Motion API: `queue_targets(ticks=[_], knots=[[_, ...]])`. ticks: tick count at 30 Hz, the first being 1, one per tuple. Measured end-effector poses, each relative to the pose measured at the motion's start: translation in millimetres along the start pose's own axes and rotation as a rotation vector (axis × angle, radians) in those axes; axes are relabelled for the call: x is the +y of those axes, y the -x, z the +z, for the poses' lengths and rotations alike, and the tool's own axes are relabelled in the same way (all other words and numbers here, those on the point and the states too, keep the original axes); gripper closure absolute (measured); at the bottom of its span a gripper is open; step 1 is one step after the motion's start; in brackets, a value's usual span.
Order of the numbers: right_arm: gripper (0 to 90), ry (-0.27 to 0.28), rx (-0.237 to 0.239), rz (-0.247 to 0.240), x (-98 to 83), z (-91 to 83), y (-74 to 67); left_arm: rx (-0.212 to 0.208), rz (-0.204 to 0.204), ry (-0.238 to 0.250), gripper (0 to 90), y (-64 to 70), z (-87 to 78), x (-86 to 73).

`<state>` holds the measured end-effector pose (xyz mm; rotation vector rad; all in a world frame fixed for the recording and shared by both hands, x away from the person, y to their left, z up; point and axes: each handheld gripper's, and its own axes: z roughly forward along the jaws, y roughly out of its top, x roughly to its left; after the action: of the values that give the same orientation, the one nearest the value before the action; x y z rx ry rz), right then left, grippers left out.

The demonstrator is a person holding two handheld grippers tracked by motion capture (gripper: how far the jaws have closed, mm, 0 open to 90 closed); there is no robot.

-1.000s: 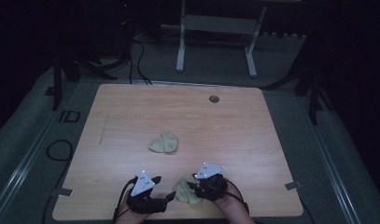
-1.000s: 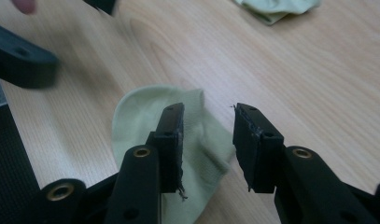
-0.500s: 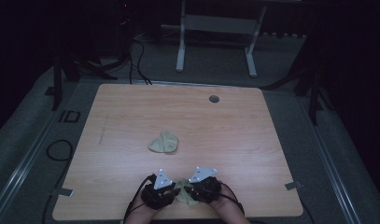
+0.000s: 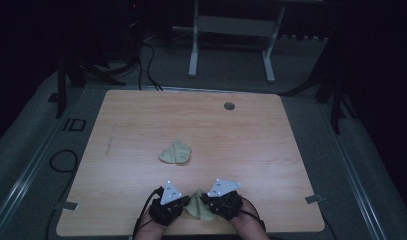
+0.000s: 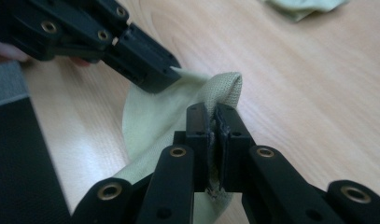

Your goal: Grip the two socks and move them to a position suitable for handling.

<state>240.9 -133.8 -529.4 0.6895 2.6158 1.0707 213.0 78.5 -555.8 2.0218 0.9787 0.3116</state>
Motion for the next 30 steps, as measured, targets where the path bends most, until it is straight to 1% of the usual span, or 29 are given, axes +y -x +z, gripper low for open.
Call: queue_targets(ticks=[2, 4, 5, 6, 7, 9, 11, 12, 13, 14, 15, 16, 17, 18, 19, 20, 21, 22, 23, 24, 25, 27, 28, 29, 30], knots=[[84.6, 0.025, -0.013, 0.010, 0.9, -11.8, 1.2, 0.003, -0.003, 0.011, 88.7, 1.2, -5.1, 0.7], [84.6, 0.043, -0.019, 0.024, 0.3, -23.4, 3.1, 0.015, -0.003, 0.011, 88.7, 1.4, -9.5, 0.6], [84.6, 0.050, -0.025, 0.030, -0.6, -27.6, 4.1, 0.022, -0.009, 0.016, 88.7, 1.0, -12.5, 0.1], [84.6, 0.063, -0.034, 0.045, -2.2, -34.0, 6.2, 0.030, -0.013, 0.018, 88.7, 0.4, -14.8, -0.6], [84.6, 0.067, -0.041, 0.047, -3.8, -38.4, 8.4, 0.033, -0.016, 0.015, 88.7, -0.5, -16.7, -1.1], [84.5, 0.071, -0.060, 0.068, -7.5, -45.7, 13.1, 0.040, -0.031, 0.018, 88.7, -2.1, -20.2, -2.9], [84.5, 0.067, -0.062, 0.078, -9.6, -48.4, 15.7, 0.042, -0.033, 0.018, 88.7, -3.0, -21.8, -3.9], [84.4, 0.064, -0.075, 0.110, -17.2, -52.8, 23.0, 0.052, -0.036, 0.017, 88.7, -3.9, -23.1, -6.0], [84.2, 0.061, -0.074, 0.116, -18.7, -53.0, 23.8, 0.053, -0.038, 0.018, 88.6, -4.1, -23.1, -6.6], [84.2, 0.059, -0.073, 0.126, -21.6, -52.7, 25.4, 0.053, -0.042, 0.009, 88.6, -5.5, -22.0, -8.5], [84.2, 0.059, -0.073, 0.126, -21.6, -52.7, 25.4, 0.053, -0.042, 0.009, 88.6, -5.5, -22.0, -8.5], [83.7, 0.039, -0.075, 0.135, -28.2, -49.5, 27.6, 0.058, -0.047, 0.001, 88.6, -6.1, -19.1, -10.4], [83.7, 0.039, -0.075, 0.135, -28.2, -49.5, 27.6, 0.058, -0.047, 0.001, 88.6, -6.1, -19.1, -10.4], [83.7, 0.021, -0.081, 0.148, -34.1, -44.9, 29.5, 0.058, -0.049, -0.013, 88.6, -6.5, -16.1, -11.8], [83.7, 0.015, -0.079, 0.153, -36.2, -42.9, 30.9, 0.058, -0.049, -0.013, 88.6, -6.5, -16.1, -11.8], [83.7, 0.006, -0.082, 0.161, -38.8, -40.2, 32.5, 0.061, -0.039, -0.027, 88.6, -6.3, -13.7, -12.5], [83.7, -0.001, -0.082, 0.166, -41.3, -37.6, 34.1, 0.061, -0.039, -0.027, 88.6, -6.3, -13.7, -12.5], [83.7, -0.005, -0.077, 0.174, -43.6, -34.8, 35.8, 0.068, -0.044, -0.031, 88.6, -7.5, -11.6, -13.7], [83.7, -0.014, -0.075, 0.184, -45.8, -32.2, 36.7, 0.064, -0.054, -0.036, 88.6, -8.9, -10.1, -14.7], [83.5, -0.023, -0.077, 0.182, -48.3, -28.6, 37.8, 0.064, -0.054, -0.036, 88.6, -8.9, -10.1, -14.7], [83.1, -0.031, -0.077, 0.185, -49.7, -26.8, 38.4, 0.065, -0.062, -0.037, 88.5, -9.7, -9.1, -15.5], [81.7, -0.038, -0.076, 0.189, -51.5, -24.6, 39.4, 0.054, -0.076, -0.052, 88.4, -12.2, -6.2, -17.6], [75.4, -0.051, -0.084, 0.199, -53.8, -22.2, 41.3, 0.047, -0.083, -0.060, 84.6, -13.3, -5.5, -18.5], [72.7, -0.053, -0.090, 0.200, -54.2, -22.4, 42.2, 0.019, -0.102, -0.048, 73.9, -16.8, -6.9, -18.7], [69.0, -0.051, -0.099, 0.203, -53.9, -23.8, 42.7, 0.019, -0.102, -0.048, 68.1, -16.8, -6.9, -18.7]])
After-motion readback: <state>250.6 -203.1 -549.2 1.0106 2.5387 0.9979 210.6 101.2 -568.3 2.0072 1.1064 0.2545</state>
